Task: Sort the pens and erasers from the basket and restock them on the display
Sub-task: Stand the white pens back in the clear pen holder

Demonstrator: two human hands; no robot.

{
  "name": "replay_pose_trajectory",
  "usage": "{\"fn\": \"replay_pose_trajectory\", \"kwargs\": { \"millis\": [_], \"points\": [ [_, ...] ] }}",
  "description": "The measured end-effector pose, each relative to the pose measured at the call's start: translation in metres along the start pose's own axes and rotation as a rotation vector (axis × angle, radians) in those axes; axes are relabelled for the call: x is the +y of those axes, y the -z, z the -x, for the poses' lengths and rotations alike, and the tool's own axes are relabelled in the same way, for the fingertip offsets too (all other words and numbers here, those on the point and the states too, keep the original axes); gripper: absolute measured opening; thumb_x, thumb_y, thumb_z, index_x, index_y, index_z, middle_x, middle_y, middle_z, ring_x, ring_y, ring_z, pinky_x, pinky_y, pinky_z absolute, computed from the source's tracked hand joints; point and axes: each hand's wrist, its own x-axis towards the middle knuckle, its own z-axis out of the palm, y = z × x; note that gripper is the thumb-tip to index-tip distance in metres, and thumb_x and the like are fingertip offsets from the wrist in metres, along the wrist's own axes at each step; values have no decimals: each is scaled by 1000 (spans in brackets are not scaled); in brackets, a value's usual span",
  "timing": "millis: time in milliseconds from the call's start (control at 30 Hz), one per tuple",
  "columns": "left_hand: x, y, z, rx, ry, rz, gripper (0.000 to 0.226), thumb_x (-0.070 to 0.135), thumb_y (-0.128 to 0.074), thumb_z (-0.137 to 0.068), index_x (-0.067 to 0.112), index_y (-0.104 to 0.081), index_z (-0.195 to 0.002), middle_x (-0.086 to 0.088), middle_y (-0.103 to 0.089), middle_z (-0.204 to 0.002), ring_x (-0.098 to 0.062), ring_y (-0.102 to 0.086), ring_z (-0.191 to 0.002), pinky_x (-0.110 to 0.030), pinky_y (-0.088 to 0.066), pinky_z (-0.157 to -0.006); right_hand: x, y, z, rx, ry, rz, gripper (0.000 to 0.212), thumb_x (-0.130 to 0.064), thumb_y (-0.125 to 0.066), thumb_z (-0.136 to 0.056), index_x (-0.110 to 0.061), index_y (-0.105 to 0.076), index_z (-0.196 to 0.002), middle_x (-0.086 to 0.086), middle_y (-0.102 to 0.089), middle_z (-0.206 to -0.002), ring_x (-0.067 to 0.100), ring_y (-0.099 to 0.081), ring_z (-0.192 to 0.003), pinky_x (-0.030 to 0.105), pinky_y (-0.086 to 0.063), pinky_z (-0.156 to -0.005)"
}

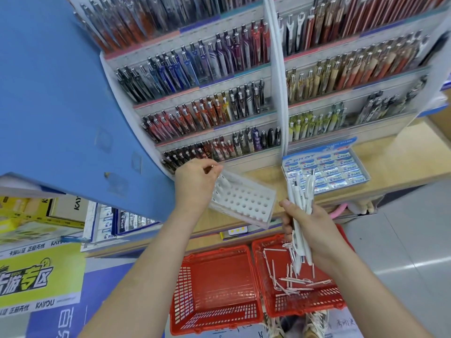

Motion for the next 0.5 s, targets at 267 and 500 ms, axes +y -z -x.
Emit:
{"fn": "replay_pose_trajectory", "kwargs": {
  "millis": [267, 500],
  "points": [
    [2, -7, -1, -71, -103, -278, 18, 25, -62, -90, 13, -71, -101, -5, -71, -93, -22, -63, -86, -34, -49, -78, -4, 0, 3, -46, -43, -35, 14, -6, -53, -93, -4, -63, -101, 4, -47, -59, 16, -42, -49, 28, -35, -47],
    [5, -15, -1, -104, -110, -440, 19, 29, -59, -90, 15, -71, -97, -5, -71, -90, -25, -63, -85, -36, -50, -72, -5, 0, 7, -162, 22, 50, 22, -24, -65, -86, -4, -55, -90, 7, -50, -62, 20, -47, -50, 29, -40, -46]
  ]
}}
